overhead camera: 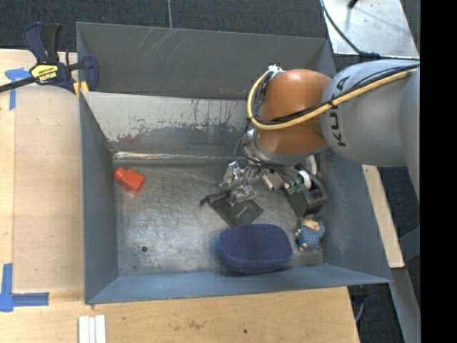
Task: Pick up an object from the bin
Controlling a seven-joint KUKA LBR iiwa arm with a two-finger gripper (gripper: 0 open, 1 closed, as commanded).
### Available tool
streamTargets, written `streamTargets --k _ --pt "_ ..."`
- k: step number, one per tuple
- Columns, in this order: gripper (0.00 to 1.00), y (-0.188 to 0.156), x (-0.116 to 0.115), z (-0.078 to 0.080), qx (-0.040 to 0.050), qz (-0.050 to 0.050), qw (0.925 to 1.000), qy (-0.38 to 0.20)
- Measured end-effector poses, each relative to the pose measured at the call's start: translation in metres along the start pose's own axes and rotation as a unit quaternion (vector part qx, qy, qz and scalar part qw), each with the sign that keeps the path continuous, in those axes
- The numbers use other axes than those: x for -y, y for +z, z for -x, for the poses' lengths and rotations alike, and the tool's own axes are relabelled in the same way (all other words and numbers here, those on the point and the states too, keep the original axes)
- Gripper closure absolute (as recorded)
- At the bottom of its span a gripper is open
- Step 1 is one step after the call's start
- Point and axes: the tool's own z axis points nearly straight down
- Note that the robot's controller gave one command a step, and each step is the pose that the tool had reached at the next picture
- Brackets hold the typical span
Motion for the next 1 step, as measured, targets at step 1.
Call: streamTargets --k 1 --pt "1.0 -0.1681 0.0127 0.0081 -0.001 -0.001 0.9971 -0.077"
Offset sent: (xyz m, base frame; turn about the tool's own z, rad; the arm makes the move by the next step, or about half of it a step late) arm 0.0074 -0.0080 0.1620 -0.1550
